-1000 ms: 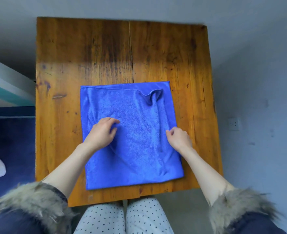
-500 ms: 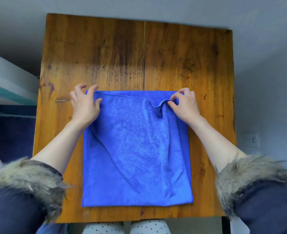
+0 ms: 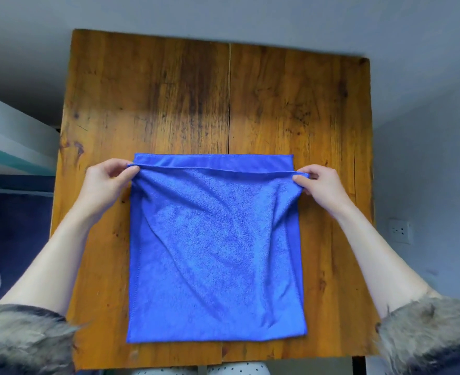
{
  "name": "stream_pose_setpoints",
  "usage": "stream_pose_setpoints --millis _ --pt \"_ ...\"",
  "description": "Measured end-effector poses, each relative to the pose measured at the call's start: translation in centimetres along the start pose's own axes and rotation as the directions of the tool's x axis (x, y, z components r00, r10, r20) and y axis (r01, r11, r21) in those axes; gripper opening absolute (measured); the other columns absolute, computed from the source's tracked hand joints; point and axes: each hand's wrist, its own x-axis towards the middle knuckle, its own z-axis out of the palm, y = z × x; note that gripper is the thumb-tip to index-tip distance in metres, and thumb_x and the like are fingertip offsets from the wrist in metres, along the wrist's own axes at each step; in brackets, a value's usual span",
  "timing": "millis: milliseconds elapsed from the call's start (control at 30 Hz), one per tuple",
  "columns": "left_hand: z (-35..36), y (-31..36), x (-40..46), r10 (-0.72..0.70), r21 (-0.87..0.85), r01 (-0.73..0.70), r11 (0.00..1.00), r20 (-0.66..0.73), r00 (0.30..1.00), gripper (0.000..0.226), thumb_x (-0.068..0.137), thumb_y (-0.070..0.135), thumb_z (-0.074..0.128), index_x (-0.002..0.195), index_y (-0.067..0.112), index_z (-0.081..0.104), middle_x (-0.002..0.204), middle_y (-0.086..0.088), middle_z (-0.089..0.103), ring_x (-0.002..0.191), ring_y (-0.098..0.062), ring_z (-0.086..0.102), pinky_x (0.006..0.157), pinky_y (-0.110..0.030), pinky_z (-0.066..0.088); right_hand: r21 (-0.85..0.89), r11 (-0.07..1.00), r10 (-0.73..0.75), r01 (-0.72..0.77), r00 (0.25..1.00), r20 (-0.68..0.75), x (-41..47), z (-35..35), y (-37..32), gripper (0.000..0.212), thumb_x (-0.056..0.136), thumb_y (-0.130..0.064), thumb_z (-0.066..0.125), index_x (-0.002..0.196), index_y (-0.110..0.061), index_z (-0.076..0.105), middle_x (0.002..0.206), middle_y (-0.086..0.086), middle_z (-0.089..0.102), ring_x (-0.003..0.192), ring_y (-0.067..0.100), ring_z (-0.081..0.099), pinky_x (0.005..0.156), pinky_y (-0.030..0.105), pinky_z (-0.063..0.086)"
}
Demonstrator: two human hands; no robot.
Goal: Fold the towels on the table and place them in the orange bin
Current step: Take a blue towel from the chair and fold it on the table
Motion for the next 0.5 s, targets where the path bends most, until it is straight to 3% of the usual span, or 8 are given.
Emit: stream_pose_setpoints --millis 67,133,233,333,433,500 --pt "-0.3 0.3 -0.5 -0.04 -0.217 0.052 0.975 0.06 0.997 0.012 0.092 0.012 0.056 0.083 0.017 0.062 0.075 0.007 0.065 0.069 0.001 0.059 0.068 -0.013 0.05 0.222 0.974 0.055 -0.049 0.998 -0.023 -0.3 -0.3 0.1 0.01 0.086 -0.006 0.063 0.081 -0.015 0.064 0.08 0.004 0.063 0.071 0.012 0.056 0.067 0.024 0.044" --pt "-0.4 0.7 -0.8 -0.084 -0.438 0.131 0.889 0.126 0.988 0.015 0.093 0.013 0.054 0.082 0.019 0.063 0.076 0.008 0.068 0.071 -0.005 0.061 0.067 -0.016 0.052 0.492 0.866 0.103 -0.088 0.995 -0.004 -0.6 -0.4 -0.5 0.007 0.088 -0.004 0.059 0.084 -0.008 0.064 0.075 0.003 0.065 0.07 0.011 0.06 0.066 0.023 0.047" --pt "0.1 1.2 -0.5 -0.121 -0.485 0.151 0.861 0.093 0.988 0.014 0.094 0.014 0.051 0.084 0.017 0.06 0.065 0.012 0.066 0.055 -0.001 0.055 0.054 -0.013 0.046 0.612 0.786 0.12 -0.09 0.993 -0.007 -0.1 -0.3 -1.1 0.01 0.09 -0.003 0.057 0.084 -0.007 0.064 0.076 0.003 0.065 0.066 0.007 0.06 0.059 0.016 0.047" --pt "0.7 1.0 0.5 -0.156 -0.338 0.137 0.931 -0.03 0.987 0.014 0.093 0.016 0.055 0.08 0.022 0.057 0.056 0.015 0.06 0.052 0.001 0.051 0.051 -0.014 0.042 0.495 0.866 0.129 -0.075 0.989 -0.075 1.3 0.7 -1.2 0.008 0.088 -0.004 0.059 0.084 -0.007 0.065 0.08 0.004 0.064 0.074 0.012 0.059 0.068 0.022 0.047" --pt "1.1 0.2 2.1 -0.057 0.029 0.062 0.998 -0.142 0.988 0.009 0.09 0.019 0.059 0.081 0.02 0.061 0.082 0.001 0.063 0.071 -0.012 0.055 0.066 -0.028 0.045 0.268 0.964 0.045 0.002 0.985 -0.168 2.8 1.8 -1.4 0.01 0.086 -0.003 0.06 0.081 -0.011 0.063 0.078 -0.001 0.059 0.072 0.008 0.054 0.072 0.023 0.044" --pt "1.2 -0.1 2.7 0.055 0.32 -0.002 0.948 -0.156 0.986 0.008 0.088 0.017 0.06 0.092 0.012 0.065 0.097 -0.006 0.061 0.086 -0.019 0.056 0.081 -0.03 0.041 0.015 0.996 -0.083 0.088 0.98 -0.183 3.5 2.2 -1.6 0.005 0.085 -0.006 0.063 0.084 -0.011 0.065 0.096 0.004 0.061 0.088 0.014 0.057 0.087 0.025 0.042"
